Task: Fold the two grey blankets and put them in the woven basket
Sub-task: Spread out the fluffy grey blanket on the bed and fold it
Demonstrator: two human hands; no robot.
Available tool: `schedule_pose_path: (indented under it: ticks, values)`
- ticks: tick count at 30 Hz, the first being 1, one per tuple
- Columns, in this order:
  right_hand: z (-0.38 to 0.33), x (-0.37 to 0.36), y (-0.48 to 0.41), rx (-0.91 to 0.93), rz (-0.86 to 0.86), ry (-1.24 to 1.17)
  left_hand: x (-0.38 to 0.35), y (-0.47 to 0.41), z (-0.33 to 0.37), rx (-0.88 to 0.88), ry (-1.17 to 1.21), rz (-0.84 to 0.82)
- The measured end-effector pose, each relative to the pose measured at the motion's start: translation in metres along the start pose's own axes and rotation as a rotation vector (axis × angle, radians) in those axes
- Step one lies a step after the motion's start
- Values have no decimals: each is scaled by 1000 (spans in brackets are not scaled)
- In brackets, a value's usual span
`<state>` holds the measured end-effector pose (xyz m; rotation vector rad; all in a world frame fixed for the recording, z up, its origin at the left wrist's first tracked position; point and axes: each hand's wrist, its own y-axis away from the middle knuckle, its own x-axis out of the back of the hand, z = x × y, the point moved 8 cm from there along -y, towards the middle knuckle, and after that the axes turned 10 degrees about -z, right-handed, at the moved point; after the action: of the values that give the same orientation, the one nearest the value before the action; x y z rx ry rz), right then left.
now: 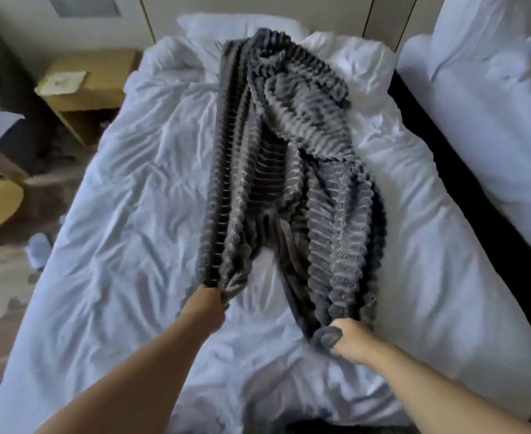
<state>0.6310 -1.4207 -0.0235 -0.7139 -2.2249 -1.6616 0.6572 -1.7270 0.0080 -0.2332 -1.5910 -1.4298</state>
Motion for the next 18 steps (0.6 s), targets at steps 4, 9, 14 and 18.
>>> schedule_pose_path:
  ticks: [4,9,14,18]
  values:
    - [37,-36,-16,-34,3,-275,-58,-7,-7,-13,81,-95]
    - [80,-20,-2,-281,576,-629,-91,-12,-44,227,697,-64]
    - [139,-64,11,-883,587,-1051,-135,-28,-68,525,1522,-252]
    - [126,-113,-25,-706,307,-1895,-126,-61,-64,471,1985,-238]
